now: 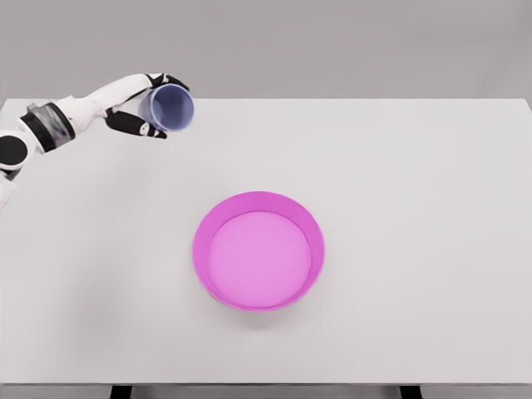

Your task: Flip the cup with left arm and place it on the plate

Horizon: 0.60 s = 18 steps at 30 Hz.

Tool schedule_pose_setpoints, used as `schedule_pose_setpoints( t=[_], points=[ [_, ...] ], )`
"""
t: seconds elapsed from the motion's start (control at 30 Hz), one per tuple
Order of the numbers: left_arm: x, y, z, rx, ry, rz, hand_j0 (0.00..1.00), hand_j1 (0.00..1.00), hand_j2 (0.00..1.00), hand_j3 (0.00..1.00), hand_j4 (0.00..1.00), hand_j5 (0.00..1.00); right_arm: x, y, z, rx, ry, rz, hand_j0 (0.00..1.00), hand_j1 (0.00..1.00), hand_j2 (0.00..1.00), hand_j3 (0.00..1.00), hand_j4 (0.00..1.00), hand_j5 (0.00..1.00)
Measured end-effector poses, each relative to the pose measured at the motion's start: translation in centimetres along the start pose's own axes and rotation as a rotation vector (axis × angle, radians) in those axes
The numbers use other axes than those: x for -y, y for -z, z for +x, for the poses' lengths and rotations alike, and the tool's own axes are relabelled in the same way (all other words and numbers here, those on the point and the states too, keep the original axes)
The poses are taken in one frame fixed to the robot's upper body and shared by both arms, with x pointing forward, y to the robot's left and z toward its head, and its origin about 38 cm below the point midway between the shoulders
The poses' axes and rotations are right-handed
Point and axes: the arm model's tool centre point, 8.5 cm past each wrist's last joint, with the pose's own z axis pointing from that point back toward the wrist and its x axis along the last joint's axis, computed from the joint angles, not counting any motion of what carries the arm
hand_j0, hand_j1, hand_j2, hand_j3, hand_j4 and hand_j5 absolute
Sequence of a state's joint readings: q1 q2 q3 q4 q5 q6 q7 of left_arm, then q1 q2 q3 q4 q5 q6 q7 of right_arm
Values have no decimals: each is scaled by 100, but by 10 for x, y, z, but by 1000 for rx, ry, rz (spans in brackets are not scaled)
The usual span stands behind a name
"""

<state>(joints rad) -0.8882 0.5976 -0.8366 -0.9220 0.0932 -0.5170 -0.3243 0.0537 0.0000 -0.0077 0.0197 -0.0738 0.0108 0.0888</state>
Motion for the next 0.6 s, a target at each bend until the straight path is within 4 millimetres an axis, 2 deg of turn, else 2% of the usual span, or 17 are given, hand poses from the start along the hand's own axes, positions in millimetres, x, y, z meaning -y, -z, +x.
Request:
schedule_pose_setpoints(
  t=[0.33,0.6],
  points=[
    [13,0,17,96,-124,35,75,75,75,75,75,75,0,0,0,0,0,0,100,100,100,100,100,100],
    [16,-13,32,173,-216,56,75,75,75,75,75,75,0,0,0,0,0,0,100,100,100,100,100,100]
  ],
)
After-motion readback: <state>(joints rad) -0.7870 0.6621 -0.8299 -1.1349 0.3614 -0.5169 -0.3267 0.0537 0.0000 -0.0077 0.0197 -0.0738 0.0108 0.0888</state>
